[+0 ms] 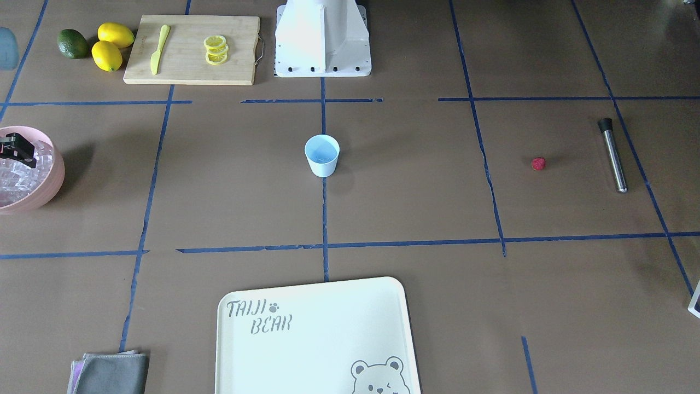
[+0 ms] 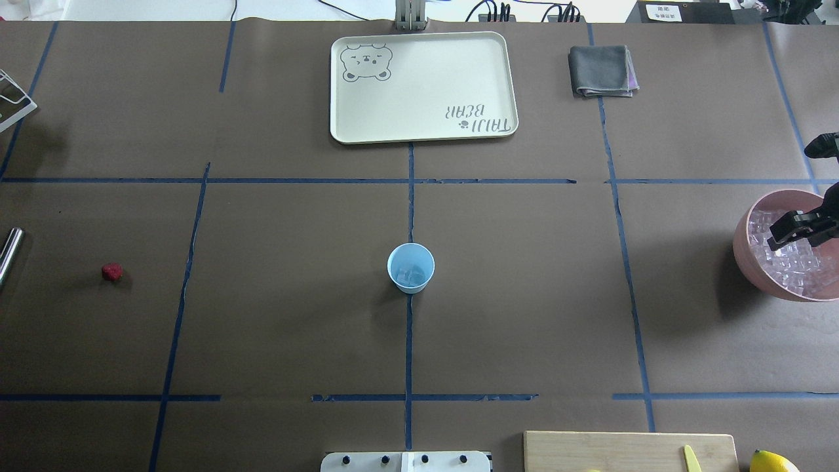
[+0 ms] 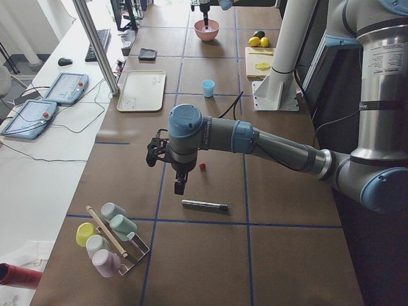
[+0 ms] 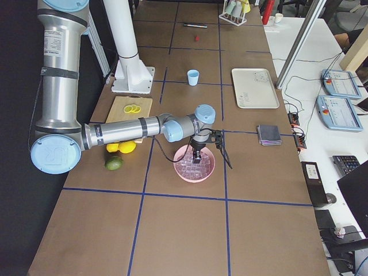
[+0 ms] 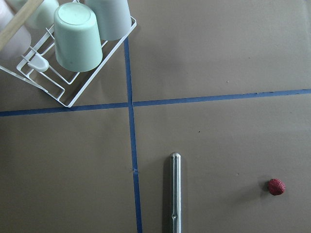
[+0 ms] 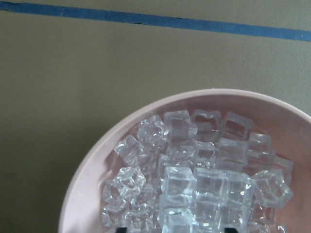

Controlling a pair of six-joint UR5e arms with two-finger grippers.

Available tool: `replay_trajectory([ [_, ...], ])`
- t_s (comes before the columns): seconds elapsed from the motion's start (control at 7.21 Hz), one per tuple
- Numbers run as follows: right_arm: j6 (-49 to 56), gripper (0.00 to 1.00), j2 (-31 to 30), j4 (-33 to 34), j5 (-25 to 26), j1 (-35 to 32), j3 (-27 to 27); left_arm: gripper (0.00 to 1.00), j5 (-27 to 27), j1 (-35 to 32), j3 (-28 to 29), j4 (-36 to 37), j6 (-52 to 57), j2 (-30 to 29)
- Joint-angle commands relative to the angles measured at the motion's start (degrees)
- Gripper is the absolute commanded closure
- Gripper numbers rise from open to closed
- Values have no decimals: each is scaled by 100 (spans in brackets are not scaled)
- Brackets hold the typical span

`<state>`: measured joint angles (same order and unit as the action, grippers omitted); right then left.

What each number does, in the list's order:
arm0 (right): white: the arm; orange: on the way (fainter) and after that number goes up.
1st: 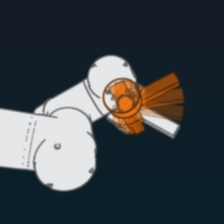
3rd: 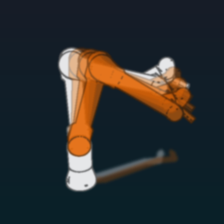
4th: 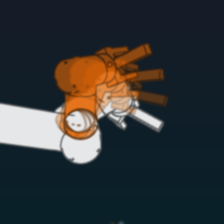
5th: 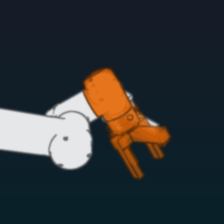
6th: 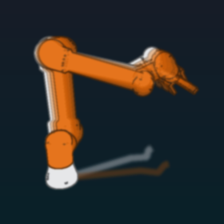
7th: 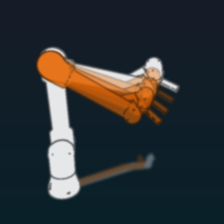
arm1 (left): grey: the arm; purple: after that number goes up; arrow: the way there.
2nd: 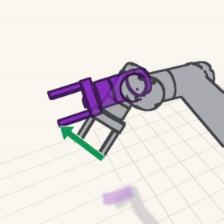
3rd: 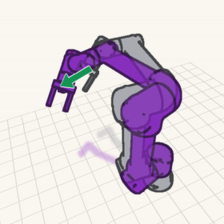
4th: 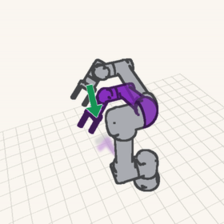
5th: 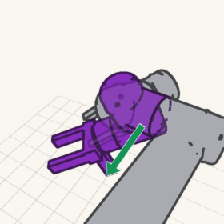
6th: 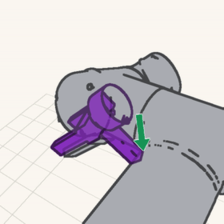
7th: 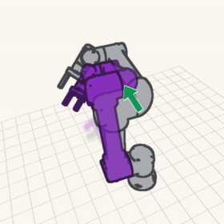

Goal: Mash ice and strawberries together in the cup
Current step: 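Lower the right gripper into the pink bowl and grasp a third ice cube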

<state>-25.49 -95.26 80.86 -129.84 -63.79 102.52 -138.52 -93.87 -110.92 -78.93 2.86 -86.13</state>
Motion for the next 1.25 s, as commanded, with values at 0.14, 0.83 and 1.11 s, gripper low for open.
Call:
replay_trajectory([
  [0.14, 0, 29, 7, 0, 3, 25, -74, 0, 0, 0, -9, 0, -5, 0],
  [0.83, 0, 30, 7, 0, 3, 69, -179, 0, 9, 0, -27, 9, -5, 9],
  [1.11, 0, 65, -10, 0, 12, 77, -179, 0, 9, 0, -35, 9, -5, 0],
])
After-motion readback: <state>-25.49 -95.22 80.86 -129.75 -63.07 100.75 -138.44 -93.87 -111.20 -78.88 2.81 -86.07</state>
